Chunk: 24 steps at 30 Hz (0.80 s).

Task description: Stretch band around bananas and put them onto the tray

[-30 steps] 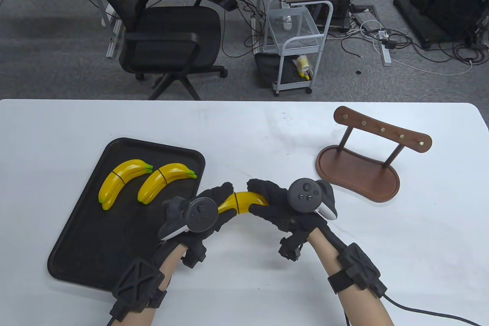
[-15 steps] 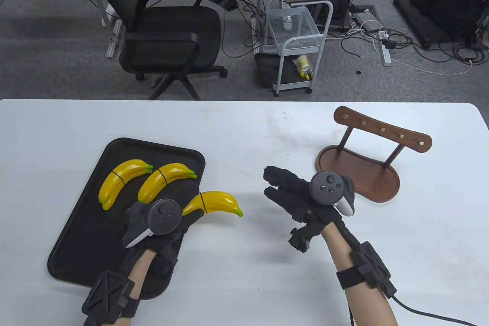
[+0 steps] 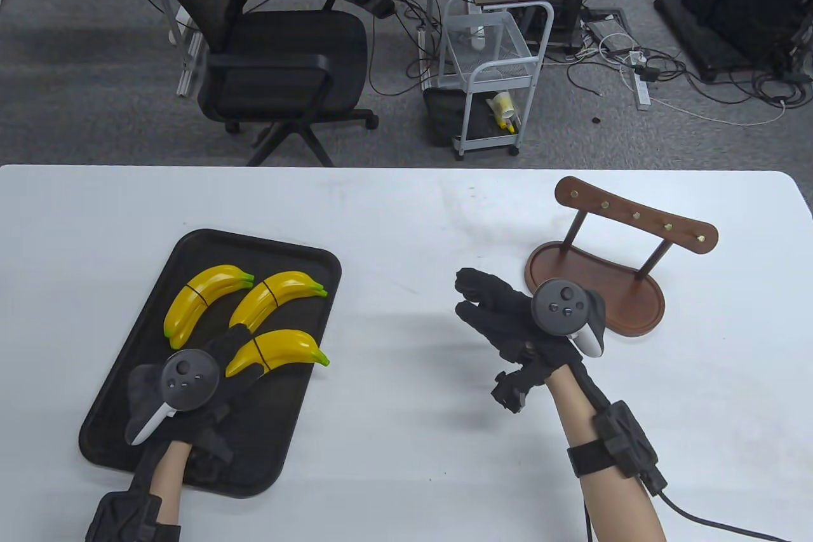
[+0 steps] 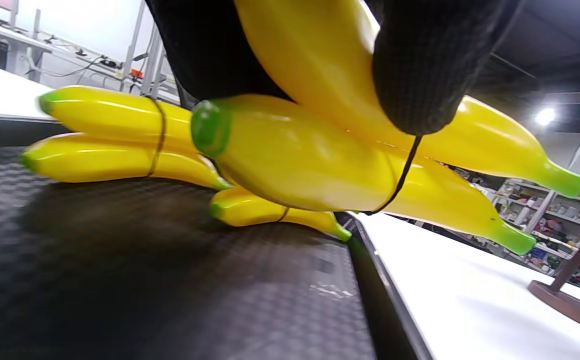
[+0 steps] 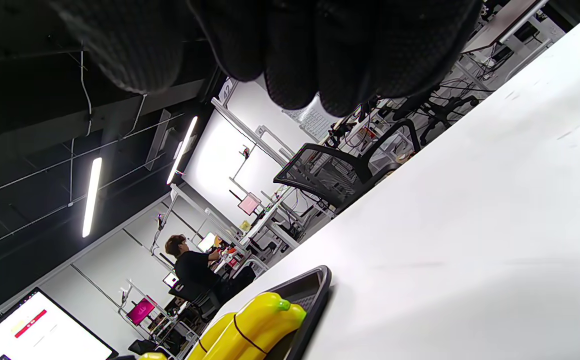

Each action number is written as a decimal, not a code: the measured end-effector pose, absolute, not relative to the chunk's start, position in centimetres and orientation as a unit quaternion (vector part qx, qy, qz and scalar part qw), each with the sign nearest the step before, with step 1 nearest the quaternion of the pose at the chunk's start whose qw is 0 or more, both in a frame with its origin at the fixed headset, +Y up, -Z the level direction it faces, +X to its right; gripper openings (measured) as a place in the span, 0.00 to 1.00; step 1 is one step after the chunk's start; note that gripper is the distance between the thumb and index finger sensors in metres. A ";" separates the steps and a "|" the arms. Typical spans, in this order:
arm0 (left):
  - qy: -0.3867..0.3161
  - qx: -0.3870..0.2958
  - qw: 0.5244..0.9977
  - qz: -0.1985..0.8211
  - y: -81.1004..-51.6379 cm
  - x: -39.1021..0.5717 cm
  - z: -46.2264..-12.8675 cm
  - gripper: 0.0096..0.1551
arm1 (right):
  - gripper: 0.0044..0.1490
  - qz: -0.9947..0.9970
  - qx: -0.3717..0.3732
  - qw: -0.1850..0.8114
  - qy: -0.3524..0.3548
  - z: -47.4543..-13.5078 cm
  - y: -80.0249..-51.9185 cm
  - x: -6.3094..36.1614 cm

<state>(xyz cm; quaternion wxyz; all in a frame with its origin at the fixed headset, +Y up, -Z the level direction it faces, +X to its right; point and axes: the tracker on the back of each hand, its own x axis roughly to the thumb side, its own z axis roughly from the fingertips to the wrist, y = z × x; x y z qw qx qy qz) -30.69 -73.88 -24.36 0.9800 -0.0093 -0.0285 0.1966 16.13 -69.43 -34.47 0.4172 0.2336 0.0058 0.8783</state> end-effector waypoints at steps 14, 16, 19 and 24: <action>0.041 -0.045 0.979 0.195 -76.4 -34.2 -24.1 0.39 | 0.40 0.880 0.243 0.407 0.018 -34.5 -69.8 15.7; 0.042 -0.052 0.978 0.199 -76.7 -34.2 -24.2 0.39 | 0.40 0.882 0.244 0.403 0.020 -34.5 -69.9 15.6; 0.044 -0.063 0.978 0.193 -77.1 -34.2 -24.3 0.39 | 0.41 0.884 0.245 0.398 0.023 -34.4 -69.9 15.6; 0.047 -0.084 0.975 0.198 -77.9 -34.3 -24.4 0.38 | 0.40 0.885 0.246 0.395 0.028 -34.4 -70.1 15.4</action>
